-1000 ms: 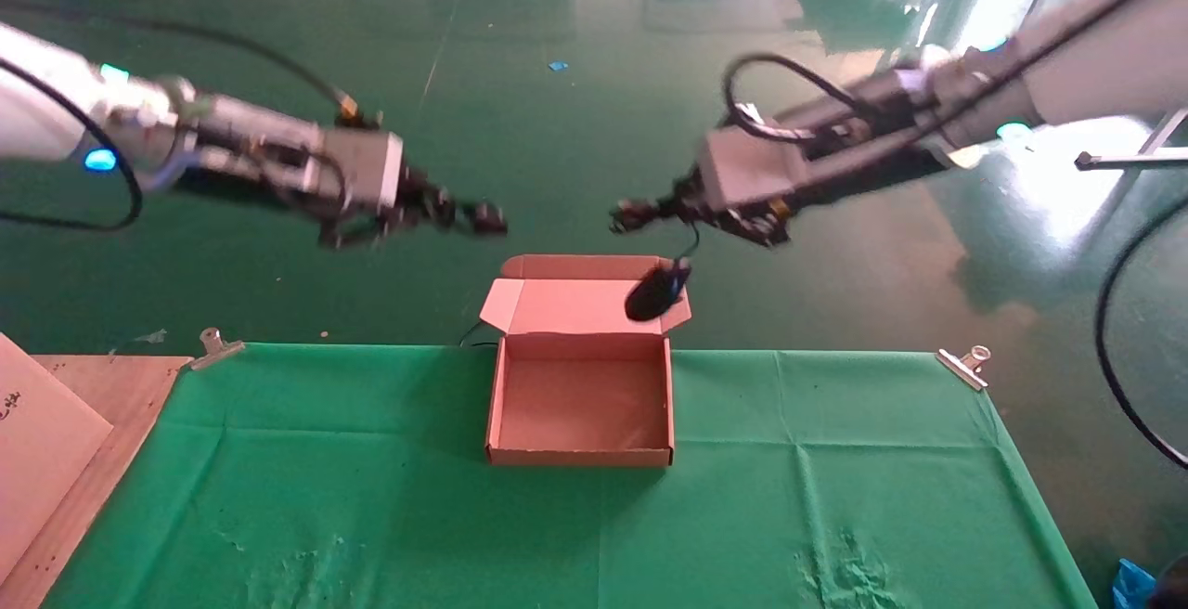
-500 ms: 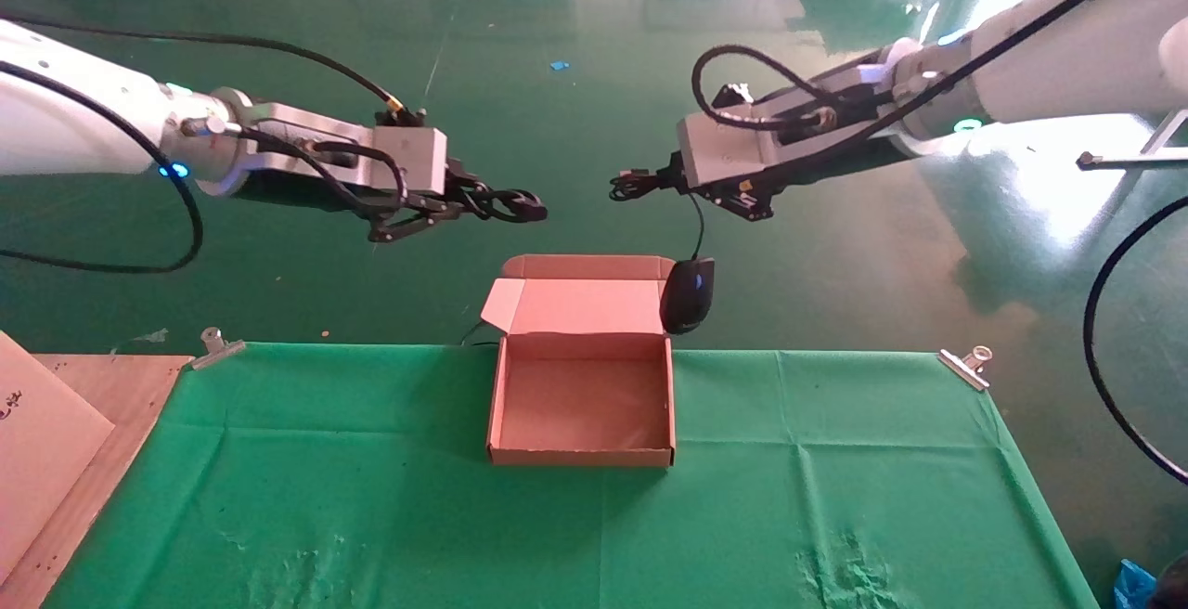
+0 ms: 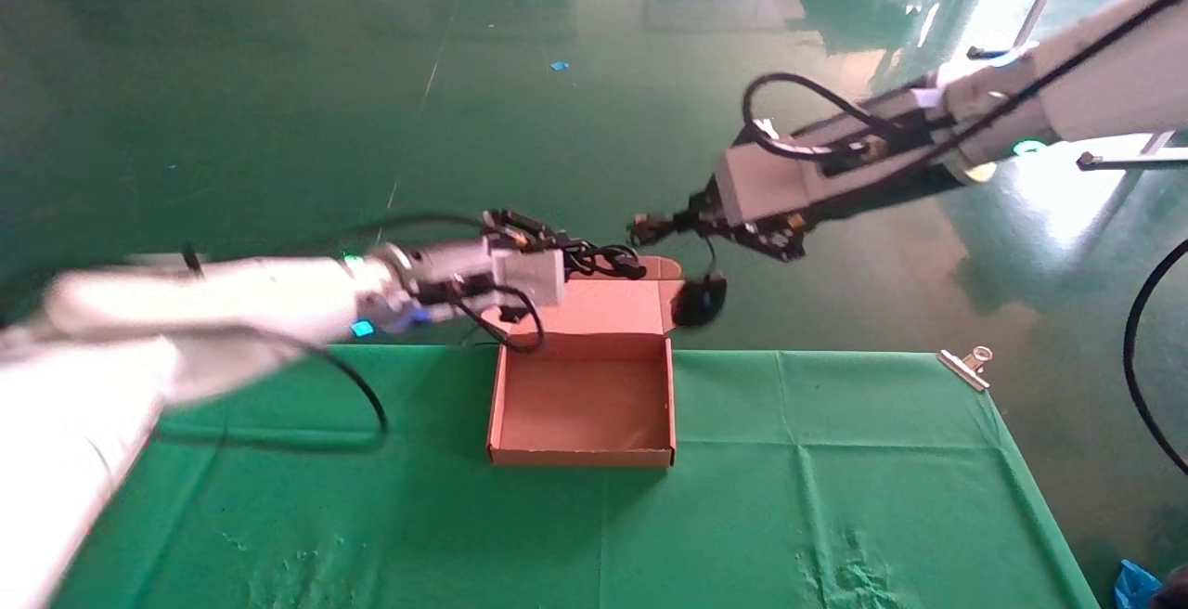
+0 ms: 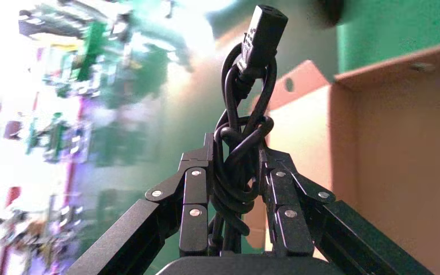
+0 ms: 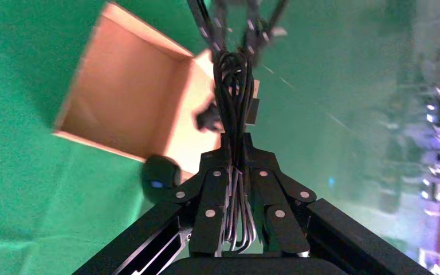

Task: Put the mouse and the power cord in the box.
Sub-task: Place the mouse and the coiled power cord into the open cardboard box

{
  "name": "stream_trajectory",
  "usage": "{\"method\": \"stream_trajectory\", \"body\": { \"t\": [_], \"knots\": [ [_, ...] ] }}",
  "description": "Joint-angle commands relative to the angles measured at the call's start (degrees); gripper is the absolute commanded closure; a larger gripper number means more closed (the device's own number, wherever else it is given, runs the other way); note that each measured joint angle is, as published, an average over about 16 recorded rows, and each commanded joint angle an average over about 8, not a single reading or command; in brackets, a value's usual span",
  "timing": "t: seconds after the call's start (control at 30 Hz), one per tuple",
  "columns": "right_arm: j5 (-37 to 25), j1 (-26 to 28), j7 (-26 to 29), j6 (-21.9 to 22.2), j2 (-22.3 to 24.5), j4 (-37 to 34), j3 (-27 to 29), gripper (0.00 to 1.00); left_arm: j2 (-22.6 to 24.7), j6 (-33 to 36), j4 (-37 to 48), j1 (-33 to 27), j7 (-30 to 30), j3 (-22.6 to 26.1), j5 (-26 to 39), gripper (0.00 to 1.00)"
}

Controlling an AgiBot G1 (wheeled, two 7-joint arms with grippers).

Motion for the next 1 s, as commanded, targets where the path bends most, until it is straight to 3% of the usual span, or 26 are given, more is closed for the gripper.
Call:
{"method": "stream_trajectory", "body": {
  "t": [0.03, 0.27, 0.53, 1.0],
  "knots": [
    [0.00, 0.18, -0.72, -2.45, 0.52, -0.38, -0.04, 1.00, 0.57, -3.65, -2.68, 4.26, 3.57, -1.95, -3.39, 1.00],
    [-0.03, -1.21, -2.13, -3.74, 1.86, -1.65, -0.08, 1.00, 0.65, -5.26, -5.70, 10.88, 5.10, 2.05, -7.60, 0.97],
    [0.07, -3.06, -2.97, -3.18, 2.75, -2.44, -0.01, 1.00, 0.53, -7.40, -7.00, 11.46, 3.81, 6.97, -10.91, 0.01],
    [0.61, -4.50, -2.97, -3.50, 2.83, -2.70, 0.37, 1.00, 0.40, -9.63, -7.70, 11.07, 3.27, 13.53, -16.69, 0.00]
  ]
}}
